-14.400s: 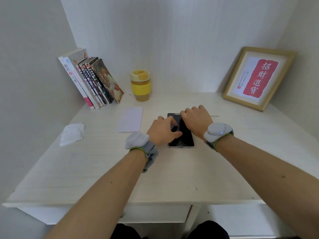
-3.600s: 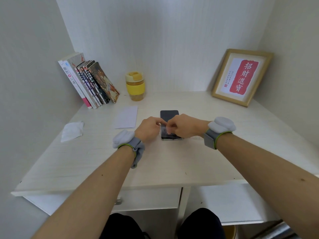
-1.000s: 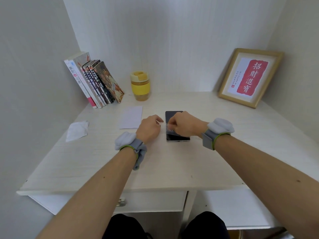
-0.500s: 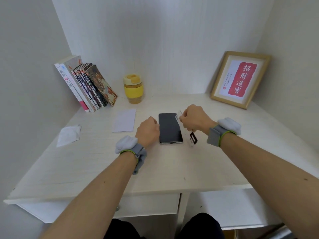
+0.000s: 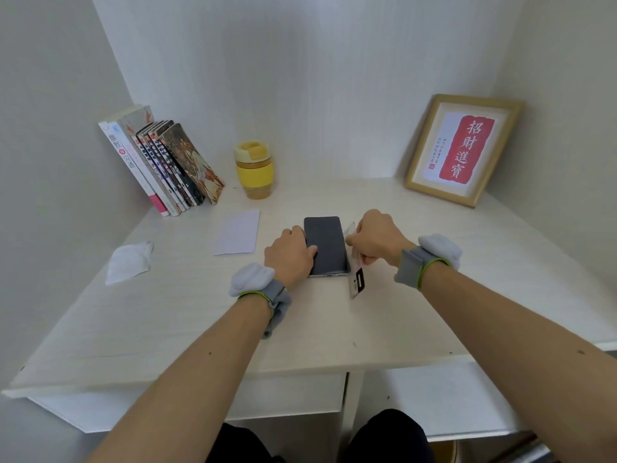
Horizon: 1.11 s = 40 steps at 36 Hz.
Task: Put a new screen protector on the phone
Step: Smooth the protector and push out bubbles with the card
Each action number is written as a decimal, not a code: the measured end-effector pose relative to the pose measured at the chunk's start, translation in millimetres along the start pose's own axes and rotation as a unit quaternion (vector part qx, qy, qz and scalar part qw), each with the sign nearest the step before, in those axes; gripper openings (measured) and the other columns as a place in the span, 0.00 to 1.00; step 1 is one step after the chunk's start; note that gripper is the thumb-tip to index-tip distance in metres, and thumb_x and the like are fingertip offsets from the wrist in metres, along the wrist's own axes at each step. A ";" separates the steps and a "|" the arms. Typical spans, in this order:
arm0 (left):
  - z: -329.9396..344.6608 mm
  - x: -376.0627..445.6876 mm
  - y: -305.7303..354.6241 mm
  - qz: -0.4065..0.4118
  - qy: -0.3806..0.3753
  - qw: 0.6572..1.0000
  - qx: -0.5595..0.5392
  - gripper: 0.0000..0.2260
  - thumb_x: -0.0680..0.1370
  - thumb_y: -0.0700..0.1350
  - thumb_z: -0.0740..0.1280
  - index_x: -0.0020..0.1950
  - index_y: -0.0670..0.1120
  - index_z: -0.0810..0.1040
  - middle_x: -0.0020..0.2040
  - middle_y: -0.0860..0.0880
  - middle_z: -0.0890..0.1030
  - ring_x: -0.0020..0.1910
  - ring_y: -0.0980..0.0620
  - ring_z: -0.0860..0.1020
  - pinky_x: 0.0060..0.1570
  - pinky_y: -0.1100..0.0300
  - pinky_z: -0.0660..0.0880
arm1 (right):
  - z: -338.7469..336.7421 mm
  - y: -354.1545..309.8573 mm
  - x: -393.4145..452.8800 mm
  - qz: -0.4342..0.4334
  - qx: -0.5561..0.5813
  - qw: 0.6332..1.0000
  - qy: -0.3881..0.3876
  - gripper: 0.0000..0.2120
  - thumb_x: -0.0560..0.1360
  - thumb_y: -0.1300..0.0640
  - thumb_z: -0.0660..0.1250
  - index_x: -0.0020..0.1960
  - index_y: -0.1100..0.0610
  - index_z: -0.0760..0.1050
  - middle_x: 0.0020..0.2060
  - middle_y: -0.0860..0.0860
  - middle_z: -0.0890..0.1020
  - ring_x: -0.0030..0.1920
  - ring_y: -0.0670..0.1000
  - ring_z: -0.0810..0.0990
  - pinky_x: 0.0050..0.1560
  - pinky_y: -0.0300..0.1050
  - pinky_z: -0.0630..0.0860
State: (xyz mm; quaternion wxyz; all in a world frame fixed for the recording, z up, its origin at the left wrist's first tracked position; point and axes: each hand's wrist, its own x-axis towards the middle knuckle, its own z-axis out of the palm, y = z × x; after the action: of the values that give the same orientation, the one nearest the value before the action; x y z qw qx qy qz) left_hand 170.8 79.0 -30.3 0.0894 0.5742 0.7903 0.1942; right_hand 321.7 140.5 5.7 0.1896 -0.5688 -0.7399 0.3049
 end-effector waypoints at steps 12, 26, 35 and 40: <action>0.0 1.9 0.8 0.000 0.002 1.000 -0.018 0.15 0.80 0.49 0.61 0.64 0.43 0.69 0.58 0.44 0.76 0.58 0.43 0.74 0.58 0.49 0.71 | 3.6 -2.6 0.1 -0.017 -0.016 1.000 0.000 0.08 0.73 0.64 0.62 0.35 0.62 0.73 0.27 0.59 0.78 0.23 0.54 0.78 0.37 0.48 0.82; -0.8 4.7 -1.4 -0.004 -0.002 0.999 -0.032 0.14 0.79 0.49 0.63 0.62 0.43 0.71 0.57 0.44 0.78 0.57 0.44 0.75 0.58 0.49 0.72 | 12.5 -9.9 4.8 -0.018 0.010 1.000 -0.021 0.08 0.74 0.63 0.63 0.38 0.63 0.77 0.32 0.62 0.82 0.20 0.52 0.77 0.34 0.48 0.82; -2.8 9.3 -0.8 -0.020 -0.038 0.998 -0.040 0.18 0.79 0.49 0.62 0.67 0.45 0.66 0.57 0.45 0.77 0.56 0.44 0.76 0.57 0.50 0.73 | 6.1 -7.7 9.9 0.008 0.022 1.000 -0.018 0.09 0.74 0.64 0.62 0.45 0.66 0.79 0.33 0.59 0.80 0.28 0.56 0.80 0.37 0.49 0.82; -6.5 10.1 1.8 0.022 -0.063 0.998 -0.002 0.23 0.79 0.51 0.58 0.74 0.58 0.61 0.64 0.43 0.70 0.57 0.40 0.76 0.60 0.48 0.73 | 7.7 -6.8 15.0 0.013 0.024 0.999 0.021 0.09 0.76 0.61 0.61 0.41 0.65 0.76 0.39 0.63 0.81 0.34 0.61 0.84 0.37 0.51 0.82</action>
State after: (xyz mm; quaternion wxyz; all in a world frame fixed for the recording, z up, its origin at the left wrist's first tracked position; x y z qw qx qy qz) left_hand 166.7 87.7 -22.8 0.1361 0.6027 0.7695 0.1615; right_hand 307.7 151.9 3.5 0.2149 -0.5800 -0.7210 0.3124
